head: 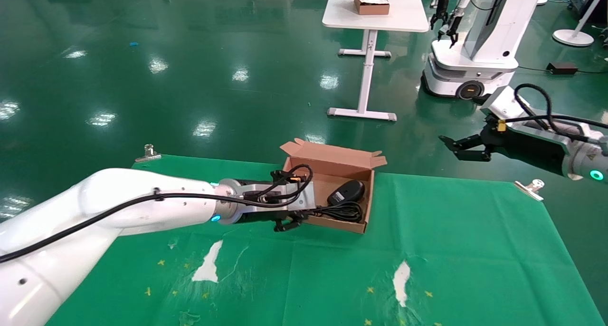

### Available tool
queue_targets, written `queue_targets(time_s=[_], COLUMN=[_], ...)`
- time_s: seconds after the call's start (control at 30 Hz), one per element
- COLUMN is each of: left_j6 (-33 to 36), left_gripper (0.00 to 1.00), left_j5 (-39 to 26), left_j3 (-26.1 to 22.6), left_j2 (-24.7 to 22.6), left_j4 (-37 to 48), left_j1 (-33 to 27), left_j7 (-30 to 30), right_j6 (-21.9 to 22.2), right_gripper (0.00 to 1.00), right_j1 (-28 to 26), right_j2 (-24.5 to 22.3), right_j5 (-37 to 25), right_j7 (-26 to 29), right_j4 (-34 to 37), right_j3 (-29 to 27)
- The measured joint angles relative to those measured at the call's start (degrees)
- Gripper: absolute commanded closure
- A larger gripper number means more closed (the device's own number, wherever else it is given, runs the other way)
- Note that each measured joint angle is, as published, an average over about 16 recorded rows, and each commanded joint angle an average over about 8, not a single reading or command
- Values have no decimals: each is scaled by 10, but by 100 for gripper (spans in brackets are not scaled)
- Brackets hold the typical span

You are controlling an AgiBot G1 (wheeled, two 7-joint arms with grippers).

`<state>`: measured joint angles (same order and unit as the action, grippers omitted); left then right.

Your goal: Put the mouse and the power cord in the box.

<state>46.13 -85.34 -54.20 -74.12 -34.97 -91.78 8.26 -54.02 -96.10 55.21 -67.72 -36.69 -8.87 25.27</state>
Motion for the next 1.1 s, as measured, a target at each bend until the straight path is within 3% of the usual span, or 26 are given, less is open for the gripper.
queue_targets(time_s=[0.37, 0.53, 0.63, 0.8, 1.1], left_j6=[80, 116, 138, 175, 240], left_gripper=[0, 11, 11, 0, 0], left_j5=[87, 128, 152, 192, 264], left_j3=[77, 112, 133, 168, 232], left_j2=[79, 115, 136, 173, 238], left_j4=[-78, -113, -135, -170, -235], left_j1=[61, 89, 105, 133, 184], left_j7=[-38, -56, -66, -84, -116], right_j6=[-64, -93, -110, -140, -192], right_gripper=[0, 0, 0, 0, 0], right_j1=[69, 101, 120, 152, 210], right_j2=[-41, -59, -70, -89, -123], right_j5=[52, 76, 90, 114, 157], right_j7=[95, 139, 165, 209, 288], right_j4=[-130, -190, -226, -285, -393], right_j3=[-19, -27, -32, -41, -56])
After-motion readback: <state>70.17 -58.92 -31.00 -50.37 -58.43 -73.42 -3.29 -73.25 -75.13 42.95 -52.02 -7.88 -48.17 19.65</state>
